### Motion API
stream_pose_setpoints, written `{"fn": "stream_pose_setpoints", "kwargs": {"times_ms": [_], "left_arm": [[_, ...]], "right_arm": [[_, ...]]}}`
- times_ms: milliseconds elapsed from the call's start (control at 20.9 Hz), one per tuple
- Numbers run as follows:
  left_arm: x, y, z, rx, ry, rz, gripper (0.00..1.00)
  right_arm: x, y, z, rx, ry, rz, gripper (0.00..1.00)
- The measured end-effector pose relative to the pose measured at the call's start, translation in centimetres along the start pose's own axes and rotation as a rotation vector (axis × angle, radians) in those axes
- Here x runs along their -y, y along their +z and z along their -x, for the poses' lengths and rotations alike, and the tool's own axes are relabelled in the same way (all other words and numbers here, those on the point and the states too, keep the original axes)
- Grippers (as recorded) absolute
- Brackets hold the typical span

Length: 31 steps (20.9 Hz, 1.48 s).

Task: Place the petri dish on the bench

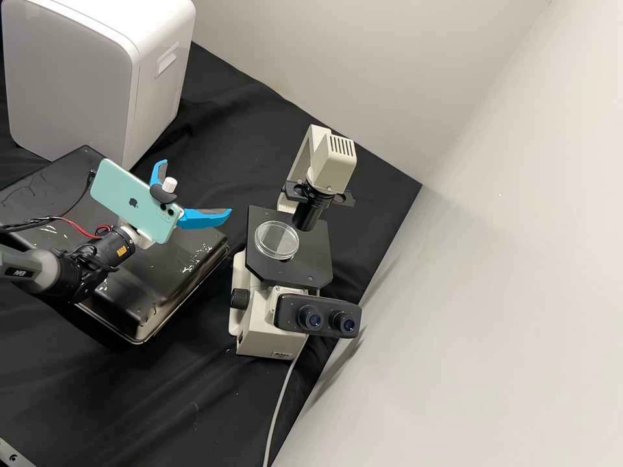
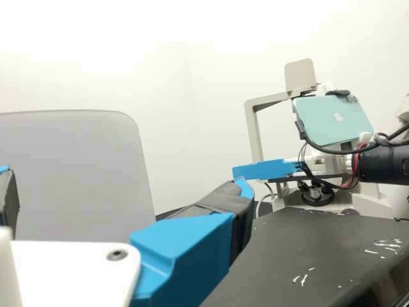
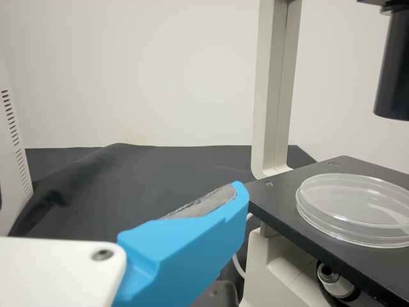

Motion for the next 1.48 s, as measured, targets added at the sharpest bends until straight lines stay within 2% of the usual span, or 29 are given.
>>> {"fn": "stream_pose_setpoints", "kwargs": {"times_ms": [143, 526, 622, 765, 861, 1100, 1291, 1482], "left_arm": [[0.00, 0.0, 0.0, 0.000, 0.000, -0.022, 1.00], [0.00, 0.0, 0.0, 0.000, 0.000, -0.022, 1.00], [-0.01, 0.0, 0.0, 0.002, 0.001, -0.022, 1.00], [0.00, 0.0, 0.0, 0.002, 0.000, -0.026, 1.00], [-0.01, 0.0, 0.0, 0.010, 0.000, -0.032, 1.00], [0.01, 0.0, 0.0, 0.016, -0.003, -0.040, 1.00], [0.02, 0.0, 0.0, 0.020, -0.004, -0.040, 1.00], [0.03, 0.1, 0.1, 0.022, -0.005, -0.041, 1.00]], "right_arm": [[0.0, 0.0, 0.0, 0.000, 0.000, 0.000, 1.00], [-0.2, 0.1, 0.0, 0.002, 0.007, 0.000, 1.00], [-0.8, 0.7, 0.1, 0.021, 0.027, 0.000, 1.00], [-2.0, 1.7, 0.5, 0.056, 0.063, -0.020, 1.00], [-2.7, 2.3, 0.7, 0.069, 0.081, -0.033, 1.00], [-4.3, 3.7, 1.0, 0.089, 0.108, -0.040, 1.00], [-5.0, 5.0, 0.7, 0.127, 0.133, -0.053, 1.00], [-5.7, 5.9, 0.0, 0.141, 0.150, -0.061, 1.00]]}}
